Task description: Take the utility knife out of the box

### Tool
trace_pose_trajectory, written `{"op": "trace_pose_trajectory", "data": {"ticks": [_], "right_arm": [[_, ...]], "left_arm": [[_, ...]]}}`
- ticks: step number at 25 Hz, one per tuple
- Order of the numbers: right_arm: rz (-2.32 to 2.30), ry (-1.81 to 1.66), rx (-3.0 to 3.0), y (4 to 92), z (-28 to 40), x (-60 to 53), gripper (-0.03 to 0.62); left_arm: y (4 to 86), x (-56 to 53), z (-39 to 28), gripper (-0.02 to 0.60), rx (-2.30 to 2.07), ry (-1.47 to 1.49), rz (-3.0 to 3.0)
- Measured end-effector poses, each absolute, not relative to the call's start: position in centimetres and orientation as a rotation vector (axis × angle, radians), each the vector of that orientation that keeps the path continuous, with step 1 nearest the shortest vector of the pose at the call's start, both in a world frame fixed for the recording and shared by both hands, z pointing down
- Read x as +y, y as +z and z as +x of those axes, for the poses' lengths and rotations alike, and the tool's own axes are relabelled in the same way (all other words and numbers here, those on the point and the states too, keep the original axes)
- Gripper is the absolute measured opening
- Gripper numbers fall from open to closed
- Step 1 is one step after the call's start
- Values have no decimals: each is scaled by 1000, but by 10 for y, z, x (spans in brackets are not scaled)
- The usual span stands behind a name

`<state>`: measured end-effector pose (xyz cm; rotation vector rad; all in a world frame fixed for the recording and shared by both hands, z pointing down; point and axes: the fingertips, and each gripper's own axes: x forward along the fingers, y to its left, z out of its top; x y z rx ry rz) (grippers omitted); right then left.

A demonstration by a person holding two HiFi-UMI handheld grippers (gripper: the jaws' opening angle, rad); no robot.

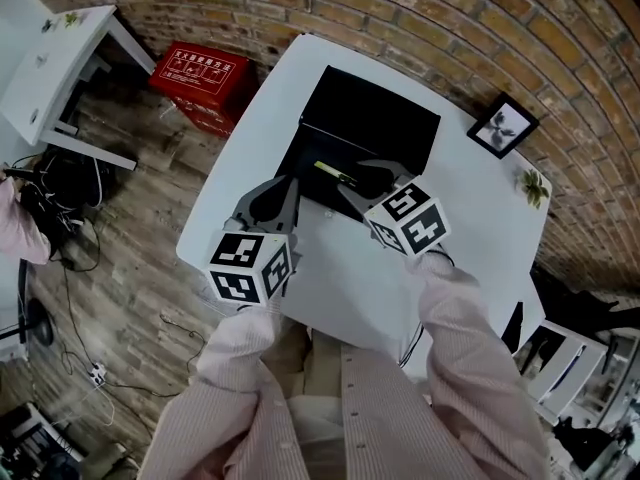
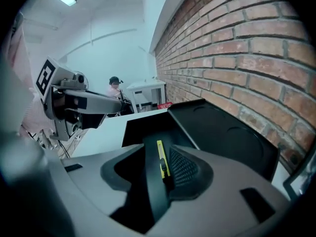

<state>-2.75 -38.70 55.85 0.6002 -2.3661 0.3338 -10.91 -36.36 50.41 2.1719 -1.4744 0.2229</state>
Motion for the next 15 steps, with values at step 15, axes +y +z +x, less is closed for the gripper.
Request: {"op": "trace_pose_trajectory", "data": {"ticks": [15], "right_arm": [[418, 306, -2135, 603, -41, -394, 156]], "left_arm": [[521, -381, -113, -8, -1427, 215, 2148]]}}
